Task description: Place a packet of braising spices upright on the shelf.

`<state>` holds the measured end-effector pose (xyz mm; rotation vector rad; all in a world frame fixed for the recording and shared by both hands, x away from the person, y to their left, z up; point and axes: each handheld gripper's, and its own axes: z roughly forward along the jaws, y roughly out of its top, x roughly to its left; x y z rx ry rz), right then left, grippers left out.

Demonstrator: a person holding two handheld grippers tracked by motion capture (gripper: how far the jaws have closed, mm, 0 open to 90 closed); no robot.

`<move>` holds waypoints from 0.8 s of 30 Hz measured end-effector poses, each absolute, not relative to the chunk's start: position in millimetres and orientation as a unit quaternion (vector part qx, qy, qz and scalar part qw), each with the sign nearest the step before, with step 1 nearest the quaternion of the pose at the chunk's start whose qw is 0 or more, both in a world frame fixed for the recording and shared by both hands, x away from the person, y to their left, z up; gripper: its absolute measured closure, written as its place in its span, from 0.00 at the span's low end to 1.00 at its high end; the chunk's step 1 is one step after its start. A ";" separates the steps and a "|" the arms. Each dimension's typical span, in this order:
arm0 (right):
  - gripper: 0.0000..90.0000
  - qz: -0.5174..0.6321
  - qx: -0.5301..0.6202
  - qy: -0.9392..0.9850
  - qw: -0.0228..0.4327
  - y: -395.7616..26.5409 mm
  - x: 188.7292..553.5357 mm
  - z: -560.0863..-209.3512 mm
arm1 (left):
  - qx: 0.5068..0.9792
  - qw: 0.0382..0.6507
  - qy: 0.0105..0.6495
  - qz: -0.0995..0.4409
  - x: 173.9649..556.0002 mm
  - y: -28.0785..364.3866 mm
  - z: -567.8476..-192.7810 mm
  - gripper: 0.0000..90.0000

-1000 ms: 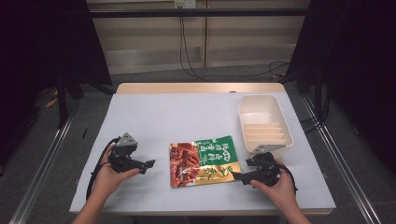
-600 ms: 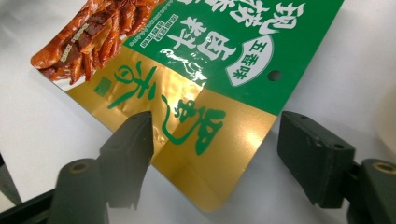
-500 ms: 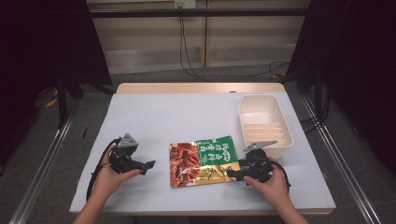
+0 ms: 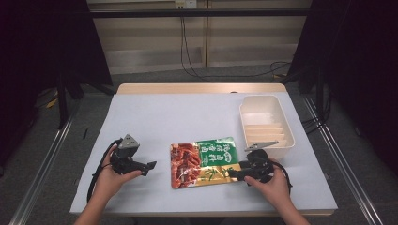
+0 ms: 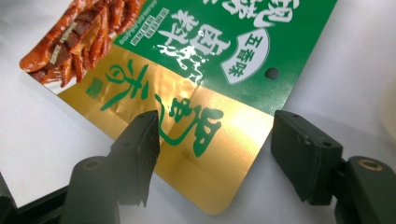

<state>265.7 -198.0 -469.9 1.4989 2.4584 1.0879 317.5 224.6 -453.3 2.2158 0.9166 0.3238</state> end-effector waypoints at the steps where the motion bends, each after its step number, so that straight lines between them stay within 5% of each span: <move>1: 0.37 0.351 0.489 0.798 0.032 -198.1 265.7 -470.5 | 0.857 0.353 0.355 0.126 317.4 224.5 -453.3 0.06; 24: 0.45 0.372 0.469 0.801 0.023 -181.8 275.8 -458.7 | 0.857 0.352 0.353 0.129 317.3 224.4 -453.5 0.06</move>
